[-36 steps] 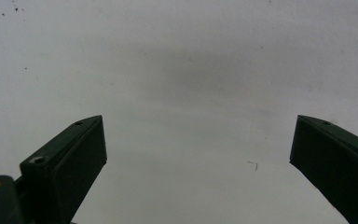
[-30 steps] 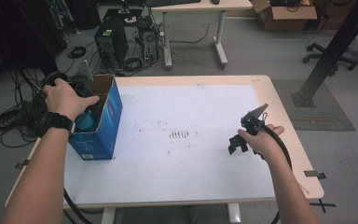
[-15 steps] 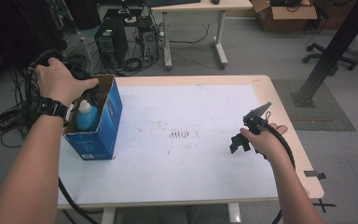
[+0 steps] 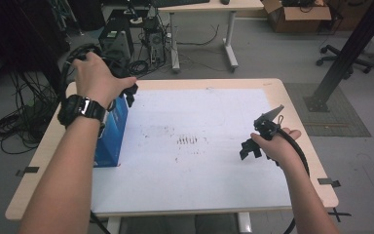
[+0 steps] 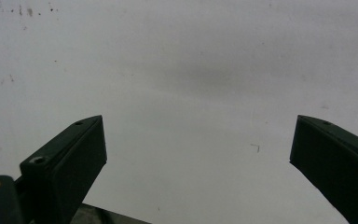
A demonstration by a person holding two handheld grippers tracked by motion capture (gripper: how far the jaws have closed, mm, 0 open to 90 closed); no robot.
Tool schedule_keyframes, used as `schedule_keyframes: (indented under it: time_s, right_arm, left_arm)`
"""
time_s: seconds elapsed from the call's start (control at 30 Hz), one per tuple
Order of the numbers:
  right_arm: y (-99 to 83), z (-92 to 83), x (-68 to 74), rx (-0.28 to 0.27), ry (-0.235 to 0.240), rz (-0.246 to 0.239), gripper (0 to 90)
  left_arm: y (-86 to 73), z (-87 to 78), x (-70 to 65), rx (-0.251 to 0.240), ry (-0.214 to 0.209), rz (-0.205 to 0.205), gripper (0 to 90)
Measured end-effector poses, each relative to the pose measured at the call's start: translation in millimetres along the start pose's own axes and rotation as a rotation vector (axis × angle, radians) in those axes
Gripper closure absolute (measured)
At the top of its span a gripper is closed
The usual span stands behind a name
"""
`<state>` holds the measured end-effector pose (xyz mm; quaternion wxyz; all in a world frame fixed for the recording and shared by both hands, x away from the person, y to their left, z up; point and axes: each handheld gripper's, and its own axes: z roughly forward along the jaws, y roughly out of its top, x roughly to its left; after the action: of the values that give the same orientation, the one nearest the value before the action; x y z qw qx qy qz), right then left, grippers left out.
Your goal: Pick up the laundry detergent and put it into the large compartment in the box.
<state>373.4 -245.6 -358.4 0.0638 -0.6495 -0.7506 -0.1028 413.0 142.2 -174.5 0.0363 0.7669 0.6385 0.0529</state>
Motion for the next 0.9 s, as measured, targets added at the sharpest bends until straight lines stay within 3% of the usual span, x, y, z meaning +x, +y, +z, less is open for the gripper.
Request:
schedule_keyframes:
  time_s: [0.13,0.5,0.63,0.83,0.9]
  right_arm:
    - [-1.4,-3.4,1.8,-0.007,0.005,-0.004,3.8]
    - [-5.2,-3.8,-3.4,-0.014,0.015,0.004,3.8]
    - [-6.6,-4.5,-5.2,-0.012,0.025,0.009,3.8]
    - [-9.0,-6.4,-7.8,-0.018,0.024,0.007,3.8]
    - [-9.3,-7.3,-8.0,-0.022,0.023,0.009,3.8]
  left_arm:
    - [3.2,10.9,-26.6,0.022,-0.026,0.038,28.8]
    - [6.9,30.3,-67.7,0.057,-0.075,0.106,14.3]
    - [7.0,32.5,-76.3,0.060,-0.086,0.123,8.2]
    - [4.6,31.2,-81.0,0.045,-0.106,0.135,4.9]
    - [3.7,30.4,-82.3,0.038,-0.095,0.137,4.9]
